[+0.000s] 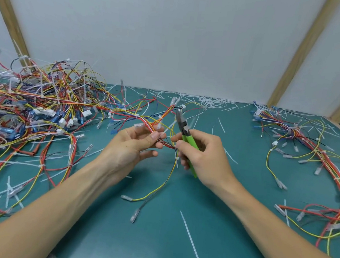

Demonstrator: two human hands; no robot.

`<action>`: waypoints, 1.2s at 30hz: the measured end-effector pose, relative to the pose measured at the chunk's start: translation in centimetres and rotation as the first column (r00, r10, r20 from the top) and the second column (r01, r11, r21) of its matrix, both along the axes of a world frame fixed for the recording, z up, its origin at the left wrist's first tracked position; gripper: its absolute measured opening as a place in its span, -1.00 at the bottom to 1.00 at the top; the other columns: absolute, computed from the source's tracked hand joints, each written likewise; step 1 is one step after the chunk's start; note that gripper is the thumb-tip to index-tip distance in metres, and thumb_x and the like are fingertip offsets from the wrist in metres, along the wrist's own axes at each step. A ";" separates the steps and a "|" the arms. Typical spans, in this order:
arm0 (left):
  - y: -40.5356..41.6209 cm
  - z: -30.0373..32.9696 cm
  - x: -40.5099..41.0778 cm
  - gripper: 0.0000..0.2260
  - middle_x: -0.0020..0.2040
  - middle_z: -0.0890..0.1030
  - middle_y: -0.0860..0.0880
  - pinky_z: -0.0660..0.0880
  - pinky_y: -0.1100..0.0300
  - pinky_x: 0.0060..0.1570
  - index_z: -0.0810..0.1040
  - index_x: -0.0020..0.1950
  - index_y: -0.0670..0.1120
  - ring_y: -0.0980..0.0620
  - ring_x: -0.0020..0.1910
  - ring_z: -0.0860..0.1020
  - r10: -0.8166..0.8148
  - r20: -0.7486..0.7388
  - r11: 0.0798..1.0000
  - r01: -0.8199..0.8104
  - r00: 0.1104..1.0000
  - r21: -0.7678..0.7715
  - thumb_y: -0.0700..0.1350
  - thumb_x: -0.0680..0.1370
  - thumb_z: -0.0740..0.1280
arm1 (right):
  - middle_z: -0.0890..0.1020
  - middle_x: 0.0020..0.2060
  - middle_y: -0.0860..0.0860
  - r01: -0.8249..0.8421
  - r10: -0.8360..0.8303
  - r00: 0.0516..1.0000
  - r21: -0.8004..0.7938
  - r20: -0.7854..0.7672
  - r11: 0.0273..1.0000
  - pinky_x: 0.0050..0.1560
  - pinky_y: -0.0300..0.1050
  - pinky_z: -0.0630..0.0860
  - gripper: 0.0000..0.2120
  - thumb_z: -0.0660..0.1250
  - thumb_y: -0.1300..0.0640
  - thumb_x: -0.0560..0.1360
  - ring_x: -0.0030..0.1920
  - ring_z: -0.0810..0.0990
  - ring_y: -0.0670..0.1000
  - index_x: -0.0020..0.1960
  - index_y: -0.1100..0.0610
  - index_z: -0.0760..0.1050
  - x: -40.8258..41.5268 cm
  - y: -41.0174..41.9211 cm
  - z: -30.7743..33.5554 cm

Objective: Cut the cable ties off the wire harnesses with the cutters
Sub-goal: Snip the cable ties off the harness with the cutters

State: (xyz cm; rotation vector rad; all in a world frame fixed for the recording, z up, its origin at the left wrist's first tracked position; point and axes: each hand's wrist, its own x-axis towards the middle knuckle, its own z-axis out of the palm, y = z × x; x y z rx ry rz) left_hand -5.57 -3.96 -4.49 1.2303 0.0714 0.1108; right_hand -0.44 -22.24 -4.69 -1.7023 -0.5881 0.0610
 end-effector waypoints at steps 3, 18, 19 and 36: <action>-0.2 -0.2 0.0 -0.77 -0.11 0.71 -0.01 0.57 0.27 -0.24 0.63 0.10 -0.12 0.12 -0.24 0.62 -0.020 0.024 1.000 0.020 1.000 0.008 -0.20 0.46 0.39 | 0.51 -0.44 0.03 -0.151 0.155 0.988 0.098 -0.028 0.984 -0.37 -0.08 0.44 -0.90 0.36 0.26 0.53 -0.42 0.45 0.05 -0.06 0.22 0.66 -0.3 0.0 0.6; 0.1 -0.6 0.1 -0.91 -0.26 0.63 0.07 0.31 0.30 -0.47 0.65 0.01 -0.06 0.12 -0.49 0.41 0.137 0.094 0.974 -0.151 0.986 0.170 -0.14 0.52 0.43 | 0.67 -0.34 0.08 -0.239 0.234 0.969 -0.057 -0.081 0.969 -0.34 -0.10 0.49 -0.74 0.43 -0.07 0.49 -0.41 0.53 0.03 -0.13 0.15 0.59 -1.6 0.3 1.1; 0.1 -0.5 0.1 -0.88 -0.21 0.64 0.08 0.31 0.29 -0.47 0.65 0.00 -0.05 0.11 -0.48 0.41 0.140 0.100 0.974 -0.155 0.985 0.166 -0.09 0.49 0.45 | 0.69 -0.34 0.08 -0.153 0.150 0.987 -0.049 -0.056 0.987 -0.33 -0.07 0.49 -0.66 0.42 -0.16 0.48 -0.41 0.55 0.05 -0.13 0.13 0.58 -1.4 0.2 1.2; 0.1 -0.2 0.2 -0.90 -0.24 0.67 0.04 0.34 0.31 -0.47 0.63 -0.10 -0.01 0.05 -0.51 0.44 0.236 0.241 0.927 -0.293 0.941 0.235 -0.22 0.53 0.45 | 0.52 -0.45 -0.27 0.457 -0.176 0.791 -0.375 0.586 0.807 -0.26 -0.13 0.45 -0.62 0.27 -0.45 0.39 -0.32 0.52 -0.04 -0.20 -0.13 0.45 0.3 -1.4 0.9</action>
